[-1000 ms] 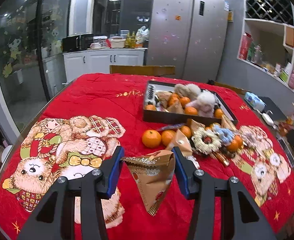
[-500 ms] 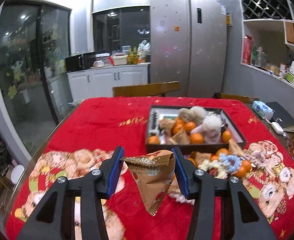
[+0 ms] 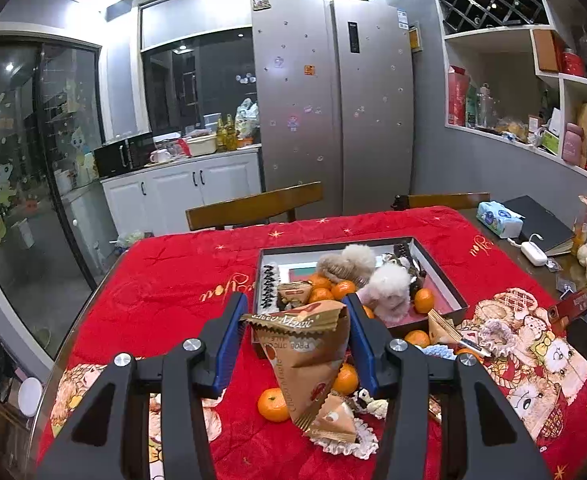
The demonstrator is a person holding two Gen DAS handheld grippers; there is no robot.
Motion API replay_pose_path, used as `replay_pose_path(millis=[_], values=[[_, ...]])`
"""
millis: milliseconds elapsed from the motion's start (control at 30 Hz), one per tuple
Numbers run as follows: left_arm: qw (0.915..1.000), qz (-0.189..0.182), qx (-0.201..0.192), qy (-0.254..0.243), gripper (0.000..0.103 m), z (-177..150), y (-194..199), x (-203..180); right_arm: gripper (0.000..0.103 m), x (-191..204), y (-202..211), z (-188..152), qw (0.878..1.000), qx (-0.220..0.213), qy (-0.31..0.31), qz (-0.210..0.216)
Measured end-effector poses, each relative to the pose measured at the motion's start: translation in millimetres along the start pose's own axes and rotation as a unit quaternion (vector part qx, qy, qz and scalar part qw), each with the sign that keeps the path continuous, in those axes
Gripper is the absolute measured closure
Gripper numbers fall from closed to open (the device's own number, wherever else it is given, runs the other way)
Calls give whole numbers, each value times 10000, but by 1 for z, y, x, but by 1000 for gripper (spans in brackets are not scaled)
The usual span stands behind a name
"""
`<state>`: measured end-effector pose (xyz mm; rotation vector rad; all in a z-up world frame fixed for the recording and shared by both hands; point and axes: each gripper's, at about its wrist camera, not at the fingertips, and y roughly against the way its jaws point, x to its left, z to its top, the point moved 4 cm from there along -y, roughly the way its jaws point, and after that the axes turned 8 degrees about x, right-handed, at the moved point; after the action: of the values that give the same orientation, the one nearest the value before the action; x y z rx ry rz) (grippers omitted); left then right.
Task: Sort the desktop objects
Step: 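Lift and carry the packet and the candy bar toward the black box tray, then lower the packet into the box and open the left gripper while the right releases the bar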
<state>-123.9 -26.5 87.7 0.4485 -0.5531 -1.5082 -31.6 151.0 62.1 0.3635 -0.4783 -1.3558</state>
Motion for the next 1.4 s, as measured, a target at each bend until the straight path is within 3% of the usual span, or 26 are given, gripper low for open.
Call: replay_pose_path(millis=[233,400,733,1000,1200,1400], values=[[9996,-220,-3,-190,53,8,-8,-12,39,-4,0,5,9995,28,-126,278],[9987,-142,33,-482,53,10,-16,-15,39,-9,-9,7,9991,68,-272,322],[9989,-289,164,-316,53,18,-40,-3,39,-6,-38,17,9987,167,-227,414],[9989,-326,-5,-323,53,51,-55,8,39,-6,-72,51,9979,303,48,567],[9976,-533,202,-385,53,76,-88,15,39,-6,-111,76,9930,658,49,980],[9939,-686,679,-541,53,93,-149,9,39,-13,-154,100,9897,883,-32,1122]])
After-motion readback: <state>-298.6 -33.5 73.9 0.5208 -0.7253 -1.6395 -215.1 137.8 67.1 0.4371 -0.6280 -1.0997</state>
